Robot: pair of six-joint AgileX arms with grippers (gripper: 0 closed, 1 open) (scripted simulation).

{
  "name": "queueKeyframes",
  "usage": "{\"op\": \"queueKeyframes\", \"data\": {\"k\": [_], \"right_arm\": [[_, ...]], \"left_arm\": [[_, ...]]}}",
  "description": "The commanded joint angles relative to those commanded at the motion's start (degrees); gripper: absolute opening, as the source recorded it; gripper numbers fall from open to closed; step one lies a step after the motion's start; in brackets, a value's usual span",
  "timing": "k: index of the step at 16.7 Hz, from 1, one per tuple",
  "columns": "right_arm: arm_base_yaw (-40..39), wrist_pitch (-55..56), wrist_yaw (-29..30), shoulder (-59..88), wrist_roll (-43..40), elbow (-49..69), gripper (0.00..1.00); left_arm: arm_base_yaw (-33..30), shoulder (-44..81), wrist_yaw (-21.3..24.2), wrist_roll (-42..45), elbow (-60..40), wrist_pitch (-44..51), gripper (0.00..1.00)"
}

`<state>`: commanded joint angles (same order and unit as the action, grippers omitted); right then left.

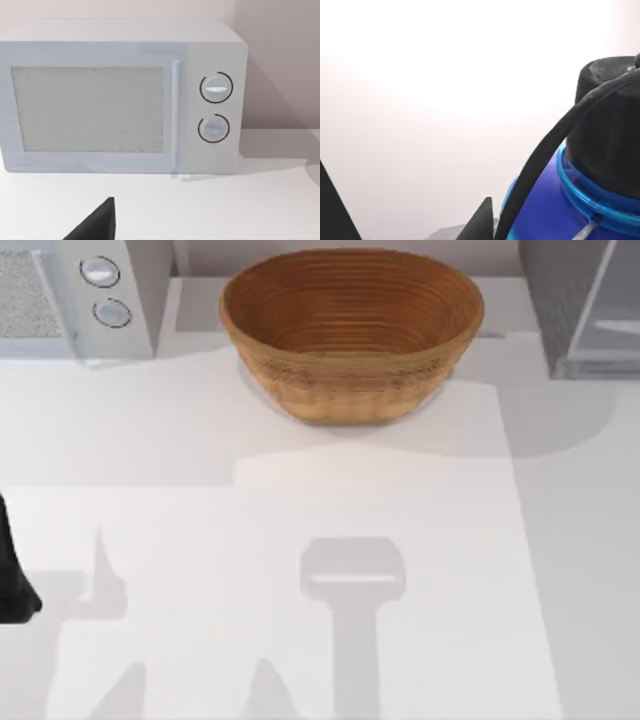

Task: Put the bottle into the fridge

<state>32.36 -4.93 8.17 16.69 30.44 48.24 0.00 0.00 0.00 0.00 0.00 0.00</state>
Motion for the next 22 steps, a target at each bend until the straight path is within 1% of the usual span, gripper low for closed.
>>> {"op": "queueKeyframes", "data": {"k": [2, 4, 7, 9, 12, 19, 22], "right_arm": [[-8.6, 1.5, -2.2, -4.2, -8.1, -14.0, 0.01], [-16.2, 2.7, -4.1, -8.0, -15.3, -25.6, 0.01], [-25.2, 4.0, -6.3, -12.8, -23.7, -38.6, 0.01], [-29.3, 4.5, -7.4, -15.0, -27.6, -44.2, 0.01], [-32.4, 4.9, -8.2, -16.7, -30.4, -48.2, 0.01], [-32.2, 4.9, -8.1, -16.4, -30.3, -48.4, 0.01], [-31.5, 6.6, -8.5, -12.9, -30.4, -46.9, 0.01]], "left_arm": [[0.0, 0.0, 0.0, 0.0, 0.0, 0.0, 1.0], [0.0, 0.0, 0.0, 0.0, 0.0, 0.0, 1.0], [0.0, 0.0, 0.0, 0.0, 0.0, 0.0, 1.0], [0.0, 0.0, 0.0, 0.0, 0.0, 0.0, 1.0], [0.0, 0.0, 0.0, 0.0, 0.0, 0.0, 1.0], [0.0, 0.0, 0.0, 0.0, 0.0, 0.0, 1.0], [0.0, 0.0, 0.0, 0.0, 0.0, 0.0, 1.0]]}}
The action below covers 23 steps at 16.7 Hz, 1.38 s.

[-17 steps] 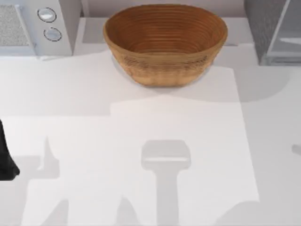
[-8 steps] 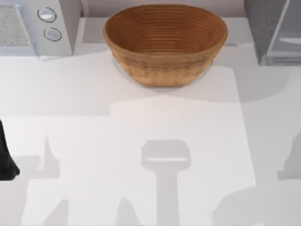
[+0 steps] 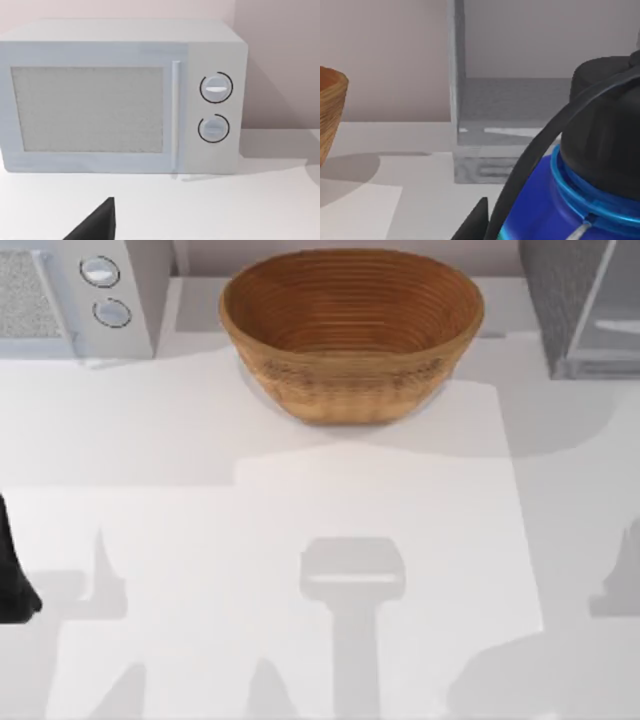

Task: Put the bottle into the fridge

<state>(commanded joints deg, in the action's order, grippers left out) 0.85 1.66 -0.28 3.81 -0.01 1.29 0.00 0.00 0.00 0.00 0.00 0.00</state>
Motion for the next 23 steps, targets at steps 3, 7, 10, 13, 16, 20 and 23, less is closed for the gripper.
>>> {"op": "queueKeyframes", "data": {"k": [3, 7, 10, 13, 16, 20, 23], "right_arm": [[1.3, 4.6, -1.0, 8.6, -0.2, 4.0, 0.01], [3.6, 14.4, -3.2, 26.2, -0.1, 12.6, 0.01], [5.6, 23.5, -5.4, 42.4, 0.1, 20.6, 0.01], [7.8, 32.9, -7.6, 59.8, 0.3, 28.9, 0.01], [9.9, 42.0, -9.6, 77.0, 0.5, 36.9, 0.01], [12.6, 52.5, -12.0, 97.5, 0.7, 46.1, 0.01], [14.1, 58.4, -13.2, 109.0, 0.8, 51.3, 0.01]], "left_arm": [[0.0, 0.0, 0.0, 0.0, 0.0, 0.0, 1.0], [0.0, 0.0, 0.0, 0.0, 0.0, 0.0, 1.0], [0.0, 0.0, 0.0, 0.0, 0.0, 0.0, 1.0], [0.0, 0.0, 0.0, 0.0, 0.0, 0.0, 1.0], [0.0, 0.0, 0.0, 0.0, 0.0, 0.0, 1.0], [0.0, 0.0, 0.0, 0.0, 0.0, 0.0, 1.0], [0.0, 0.0, 0.0, 0.0, 0.0, 0.0, 1.0]]}}
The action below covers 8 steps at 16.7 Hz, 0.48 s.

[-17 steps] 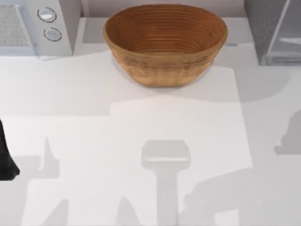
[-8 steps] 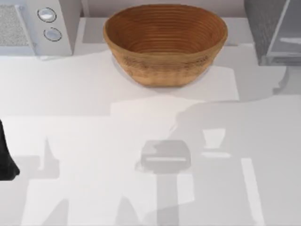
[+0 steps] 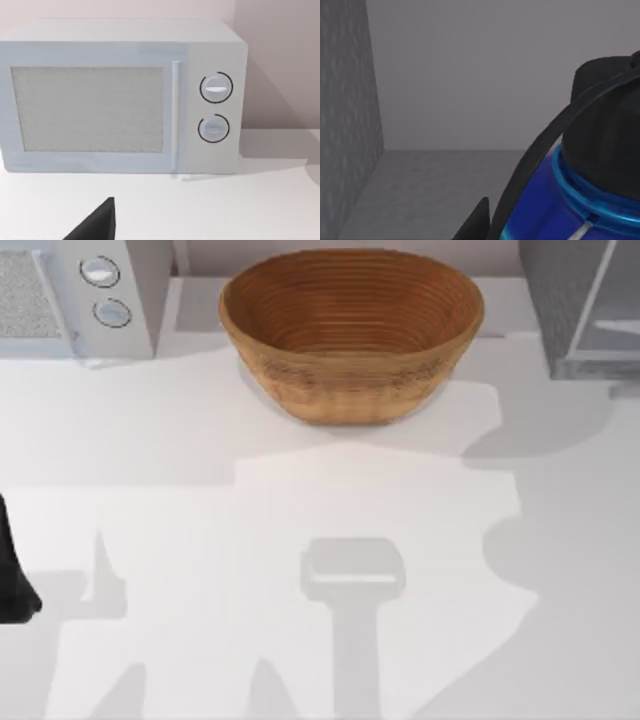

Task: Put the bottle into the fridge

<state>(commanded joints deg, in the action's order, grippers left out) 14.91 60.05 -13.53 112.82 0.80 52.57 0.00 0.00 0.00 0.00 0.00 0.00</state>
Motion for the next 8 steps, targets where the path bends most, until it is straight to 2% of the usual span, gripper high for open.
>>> {"op": "queueKeyframes", "data": {"k": [4, 8], "right_arm": [[1.1, 4.1, -0.9, 7.8, 0.0, 3.6, 0.01], [1.1, 4.4, -0.9, 8.3, 0.0, 3.8, 0.01]], "left_arm": [[0.0, 0.0, 0.0, 0.0, 0.0, 0.0, 1.0], [0.0, 0.0, 0.0, 0.0, 0.0, 0.0, 1.0]]}}
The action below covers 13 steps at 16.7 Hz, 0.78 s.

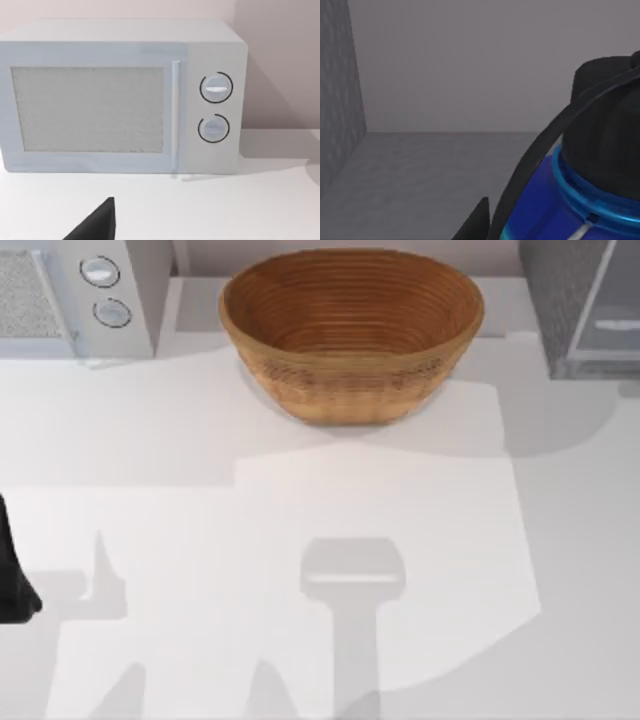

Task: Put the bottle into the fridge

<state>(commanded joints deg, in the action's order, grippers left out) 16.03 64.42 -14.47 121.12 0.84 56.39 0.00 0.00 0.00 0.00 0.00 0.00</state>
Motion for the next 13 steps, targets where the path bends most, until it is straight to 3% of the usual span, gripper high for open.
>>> {"op": "queueKeyframes", "data": {"k": [5, 13], "right_arm": [[-0.8, -2.2, 0.3, 2.8, -0.2, 3.9, 0.01], [-3.0, -12.5, 2.6, 13.8, -0.1, 26.4, 0.01]], "left_arm": [[0.0, 0.0, 0.0, 0.0, 0.0, 0.0, 1.0], [0.0, 0.0, 0.0, 0.0, 0.0, 0.0, 1.0]]}}
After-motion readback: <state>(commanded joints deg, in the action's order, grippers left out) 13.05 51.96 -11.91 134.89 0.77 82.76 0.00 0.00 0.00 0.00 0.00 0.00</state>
